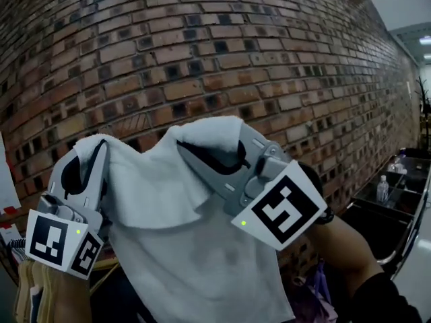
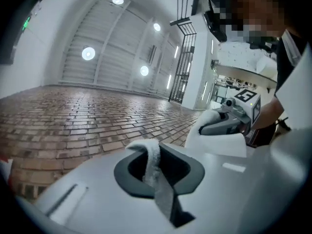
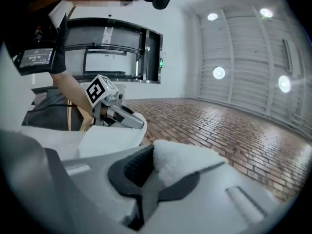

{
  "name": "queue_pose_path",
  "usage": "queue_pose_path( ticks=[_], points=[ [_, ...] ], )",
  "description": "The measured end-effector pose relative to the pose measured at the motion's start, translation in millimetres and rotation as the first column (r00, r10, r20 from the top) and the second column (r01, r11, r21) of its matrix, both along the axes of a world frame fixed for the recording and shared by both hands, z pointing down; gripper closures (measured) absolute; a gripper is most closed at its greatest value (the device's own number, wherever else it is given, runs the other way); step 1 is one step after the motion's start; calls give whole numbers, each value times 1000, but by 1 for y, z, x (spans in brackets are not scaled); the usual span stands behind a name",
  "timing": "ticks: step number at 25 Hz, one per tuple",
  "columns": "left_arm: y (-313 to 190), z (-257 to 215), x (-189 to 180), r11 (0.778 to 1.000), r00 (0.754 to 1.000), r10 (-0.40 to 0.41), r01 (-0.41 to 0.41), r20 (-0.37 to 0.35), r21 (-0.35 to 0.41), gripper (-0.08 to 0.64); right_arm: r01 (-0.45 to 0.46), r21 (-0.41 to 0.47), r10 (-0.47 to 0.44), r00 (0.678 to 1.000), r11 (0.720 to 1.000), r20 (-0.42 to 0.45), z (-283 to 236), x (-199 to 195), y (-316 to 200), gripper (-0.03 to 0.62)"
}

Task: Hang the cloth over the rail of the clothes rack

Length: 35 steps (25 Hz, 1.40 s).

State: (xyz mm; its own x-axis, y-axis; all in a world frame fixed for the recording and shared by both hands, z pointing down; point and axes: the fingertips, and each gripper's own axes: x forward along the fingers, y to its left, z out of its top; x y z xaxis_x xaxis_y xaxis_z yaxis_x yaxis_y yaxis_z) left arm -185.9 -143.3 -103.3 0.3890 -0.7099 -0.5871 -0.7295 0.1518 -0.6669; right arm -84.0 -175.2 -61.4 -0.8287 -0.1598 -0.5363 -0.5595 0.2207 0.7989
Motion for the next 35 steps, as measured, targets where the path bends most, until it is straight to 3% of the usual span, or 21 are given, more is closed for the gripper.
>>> queue_pose_path(
  ticks=[3,6,9,11,13,16,18,20,21,23,25,26,27,28,30,32,35],
  points=[
    [-12,-17,-2,996,993,-83,80,79,44,543,-26,-20,25,1000,999,-13,-25,-10,-20,575],
    [-38,-28,-10,986,974,-165,163,157,27,541,-103,16,104,989,995,-102,-39,-29,-41,575],
    [-73,-28,-20,958,927,-269,286,262,-29,542,-175,28,176,961,984,-211,-43,-50,-66,575],
    [-104,-18,-30,916,876,-325,386,356,-114,543,-219,15,213,927,976,-307,-37,-67,-84,575],
    [-137,5,-42,847,813,-338,482,475,-224,541,-260,4,238,876,965,-419,-22,-86,-103,575],
    [-178,52,-56,723,739,-251,572,625,-386,542,-329,-12,263,774,944,-576,6,-108,-134,575],
    [-196,91,-66,617,704,-157,618,693,-488,543,-363,-41,243,698,931,-674,30,-121,-151,575],
    [-207,133,-78,490,688,-47,648,724,-584,541,-397,-71,203,606,915,-770,61,-131,-166,575],
    [-210,153,-82,426,695,10,648,719,-632,541,-415,-77,183,551,906,-814,78,-134,-173,575],
    [-211,193,-89,293,734,114,618,669,-729,541,-439,-84,135,446,895,-885,112,-140,-184,575],
    [-205,230,-93,137,782,192,576,592,-806,541,-456,-163,14,360,875,-933,149,-143,-186,575],
    [-199,245,-94,63,804,214,555,555,-829,541,-480,-228,-74,318,847,-945,168,-141,-185,575],
    [-195,254,-93,8,825,222,531,519,-847,541,-507,-291,-160,286,811,-945,183,-137,-184,574],
    [-192,257,-91,-21,846,216,502,487,-864,541,-529,-335,-220,270,779,-937,191,-134,-185,559],
    [-191,253,-90,-31,881,181,449,436,-893,520,-553,-376,-261,278,743,-924,191,-130,-192,503],
    [-191,250,-94,-40,899,154,420,410,-906,476,-546,-454,-323,323,704,-890,185,-131,-188,442],
    [-191,251,-100,-65,913,142,395,383,-917,465,-511,-609,-446,415,607,-793,171,-127,-180,351]
  ],
)
